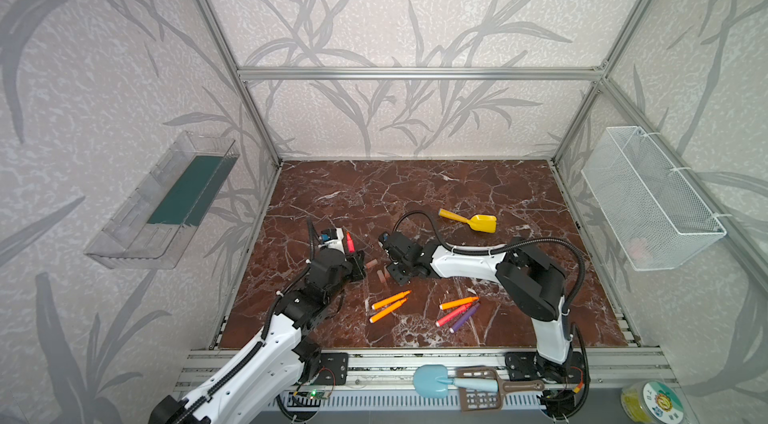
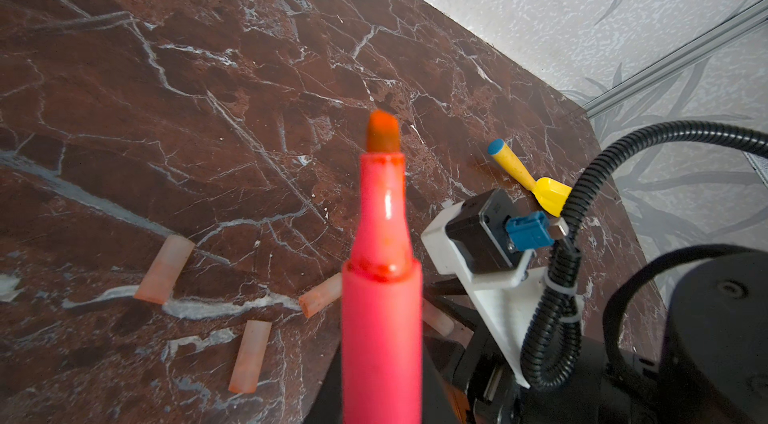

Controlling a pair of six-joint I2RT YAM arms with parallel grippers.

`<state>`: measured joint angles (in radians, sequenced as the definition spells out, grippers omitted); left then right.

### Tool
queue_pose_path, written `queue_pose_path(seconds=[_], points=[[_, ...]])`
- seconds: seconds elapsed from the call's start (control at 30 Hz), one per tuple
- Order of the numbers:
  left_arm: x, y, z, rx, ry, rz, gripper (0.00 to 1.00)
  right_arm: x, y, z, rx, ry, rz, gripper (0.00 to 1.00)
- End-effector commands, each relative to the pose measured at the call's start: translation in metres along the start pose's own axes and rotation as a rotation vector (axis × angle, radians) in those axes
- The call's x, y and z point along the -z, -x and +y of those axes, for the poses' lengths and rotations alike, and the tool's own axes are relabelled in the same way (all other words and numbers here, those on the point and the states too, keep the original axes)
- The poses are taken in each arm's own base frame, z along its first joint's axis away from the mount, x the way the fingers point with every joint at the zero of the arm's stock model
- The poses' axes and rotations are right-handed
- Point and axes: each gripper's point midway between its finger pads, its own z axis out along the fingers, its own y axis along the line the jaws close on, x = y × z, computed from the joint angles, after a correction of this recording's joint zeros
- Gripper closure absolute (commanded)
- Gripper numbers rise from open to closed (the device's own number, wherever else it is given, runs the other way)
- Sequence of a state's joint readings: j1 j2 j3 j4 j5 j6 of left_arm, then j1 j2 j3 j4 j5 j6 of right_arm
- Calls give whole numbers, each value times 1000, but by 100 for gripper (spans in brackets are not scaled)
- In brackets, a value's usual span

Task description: Insert the pens into the pen caps

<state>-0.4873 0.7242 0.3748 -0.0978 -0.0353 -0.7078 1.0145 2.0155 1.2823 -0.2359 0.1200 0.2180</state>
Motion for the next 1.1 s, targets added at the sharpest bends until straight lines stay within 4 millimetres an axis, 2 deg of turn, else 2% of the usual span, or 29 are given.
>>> queue_pose_path(seconds=[0.0, 0.3, 0.53, 0.63, 0.77, 0.87, 0.97, 1.07], points=[[1, 3, 5, -1, 18, -18, 100, 3, -18, 20, 82, 30, 32, 55], [3, 4, 5, -6, 20, -20, 100, 17, -25, 28, 135, 27, 9, 55], [3, 3, 4, -4, 16, -17, 100, 22, -34, 17, 120, -16, 8, 55], [2, 4, 4, -3, 17, -18, 100, 30, -28, 16, 103, -20, -14, 55], [2, 3, 4, -4, 16, -16, 100, 51, -16, 14, 55, -18, -67, 54], [2, 3, 6, -4, 22, -16, 100, 69, -15, 8, -27, -23, -105, 48], [2, 4, 6, -7, 23, -17, 100, 82, -20, 8, -136, 19, -143, 41], [2, 3, 6, -11, 25, -14, 100, 84, -33, 8, -258, 53, -147, 39]])
